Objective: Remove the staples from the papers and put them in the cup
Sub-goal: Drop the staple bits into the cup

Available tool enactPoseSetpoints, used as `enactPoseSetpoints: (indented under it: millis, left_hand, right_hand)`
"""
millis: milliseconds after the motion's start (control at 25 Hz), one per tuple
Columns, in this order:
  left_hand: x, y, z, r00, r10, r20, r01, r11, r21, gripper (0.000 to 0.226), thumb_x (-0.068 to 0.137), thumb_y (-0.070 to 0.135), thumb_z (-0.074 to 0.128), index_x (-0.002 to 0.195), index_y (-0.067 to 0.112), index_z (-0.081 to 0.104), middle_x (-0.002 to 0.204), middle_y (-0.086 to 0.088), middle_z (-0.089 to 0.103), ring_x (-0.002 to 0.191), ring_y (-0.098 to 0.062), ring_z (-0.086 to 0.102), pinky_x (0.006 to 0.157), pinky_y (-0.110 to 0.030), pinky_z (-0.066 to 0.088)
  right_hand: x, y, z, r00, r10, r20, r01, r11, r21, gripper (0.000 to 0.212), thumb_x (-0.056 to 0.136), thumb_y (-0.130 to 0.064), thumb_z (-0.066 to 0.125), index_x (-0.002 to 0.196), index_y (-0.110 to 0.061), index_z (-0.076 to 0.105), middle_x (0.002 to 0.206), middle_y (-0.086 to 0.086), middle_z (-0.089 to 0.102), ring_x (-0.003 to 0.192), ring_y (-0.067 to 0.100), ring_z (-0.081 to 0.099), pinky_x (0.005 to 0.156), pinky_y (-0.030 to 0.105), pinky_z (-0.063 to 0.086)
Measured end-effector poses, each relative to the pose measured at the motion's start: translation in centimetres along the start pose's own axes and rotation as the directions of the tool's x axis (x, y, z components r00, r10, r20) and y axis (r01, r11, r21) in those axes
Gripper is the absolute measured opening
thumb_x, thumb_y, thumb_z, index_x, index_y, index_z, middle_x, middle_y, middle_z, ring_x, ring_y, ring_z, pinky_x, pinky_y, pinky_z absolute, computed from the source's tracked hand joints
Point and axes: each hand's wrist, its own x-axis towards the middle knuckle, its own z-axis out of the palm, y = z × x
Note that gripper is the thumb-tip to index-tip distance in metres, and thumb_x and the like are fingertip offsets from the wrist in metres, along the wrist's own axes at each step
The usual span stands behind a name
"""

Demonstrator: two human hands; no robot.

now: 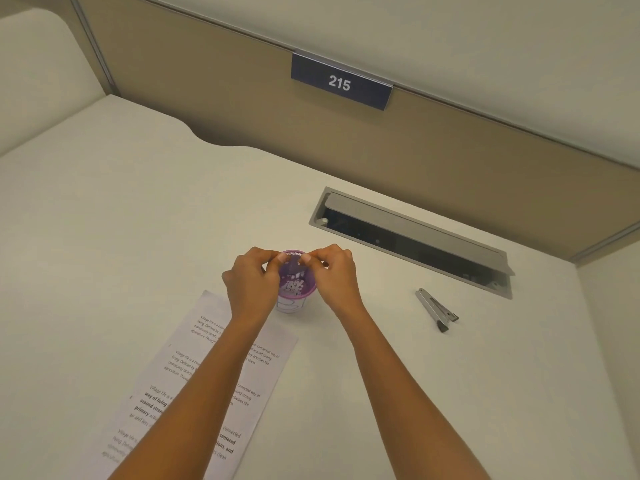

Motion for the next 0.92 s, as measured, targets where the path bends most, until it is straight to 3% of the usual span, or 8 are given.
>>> enactPoseSetpoints:
  millis: [160, 480, 680, 840, 920]
  left_hand:
    - [-0.1, -0.3, 0.2, 0.999, 0.001, 0.048, -0.002, 1.0, 0.027, 0.024, 0.095, 0.032, 0.052, 0.095, 0.024, 0.074, 0.099, 0.002, 0.071, 0.086, -0.023, 0.061, 0.083, -0.034, 0.028]
    - [-0.3, -0.3, 0.0, 0.997, 0.058, 0.043, -0.062, 0.993, 0.101, 0.012, 0.086, 0.03, 0.064, 0.095, 0.028, 0.072, 0.102, 0.006, 0.071, 0.092, -0.019, 0.061, 0.084, -0.033, 0.031]
    - [-0.6, 0.0, -0.1, 0.995, 0.095, 0.019, -0.096, 0.987, 0.126, 0.01, 0.088, 0.027, 0.064, 0.095, 0.026, 0.071, 0.1, 0.001, 0.071, 0.089, -0.021, 0.061, 0.083, -0.036, 0.031]
    - [-1.1, 0.7, 0.0, 0.989, 0.144, -0.023, -0.137, 0.972, 0.19, 0.012, 0.091, 0.025, 0.061, 0.098, 0.022, 0.07, 0.104, -0.003, 0.069, 0.093, -0.023, 0.06, 0.081, -0.034, 0.029]
    - [-1.8, 1.4, 0.1, 0.981, 0.188, -0.051, -0.176, 0.967, 0.185, 0.012, 0.091, 0.024, 0.06, 0.098, 0.02, 0.069, 0.103, -0.003, 0.069, 0.094, -0.023, 0.059, 0.081, -0.033, 0.032]
  right_hand:
    - [-0.1, -0.2, -0.1, 0.999, -0.014, 0.035, 0.016, 0.998, -0.056, 0.027, 0.094, -0.028, 0.058, 0.11, -0.01, 0.069, 0.119, 0.006, 0.059, 0.114, 0.015, 0.045, 0.08, 0.021, 0.038]
    - [-0.5, -0.3, -0.2, 1.0, -0.024, 0.0, 0.024, 0.999, -0.039, 0.021, 0.084, -0.028, 0.071, 0.099, -0.013, 0.071, 0.112, 0.005, 0.058, 0.111, 0.015, 0.046, 0.086, 0.025, 0.046]
    - [-0.7, 0.2, -0.7, 0.998, -0.045, 0.044, 0.046, 0.999, -0.006, 0.02, 0.092, -0.023, 0.061, 0.107, -0.012, 0.069, 0.116, 0.006, 0.058, 0.114, 0.016, 0.046, 0.083, 0.023, 0.043]
    - [-1.0, 0.5, -1.9, 0.997, 0.019, 0.07, -0.03, 0.986, 0.163, 0.019, 0.094, -0.021, 0.059, 0.106, -0.011, 0.069, 0.114, 0.006, 0.063, 0.108, 0.019, 0.054, 0.083, 0.027, 0.048]
    - [-1.8, 0.7, -3.2, 0.992, 0.08, 0.093, -0.107, 0.936, 0.335, 0.018, 0.094, -0.021, 0.059, 0.107, -0.012, 0.069, 0.109, 0.001, 0.066, 0.102, 0.016, 0.058, 0.078, 0.021, 0.047]
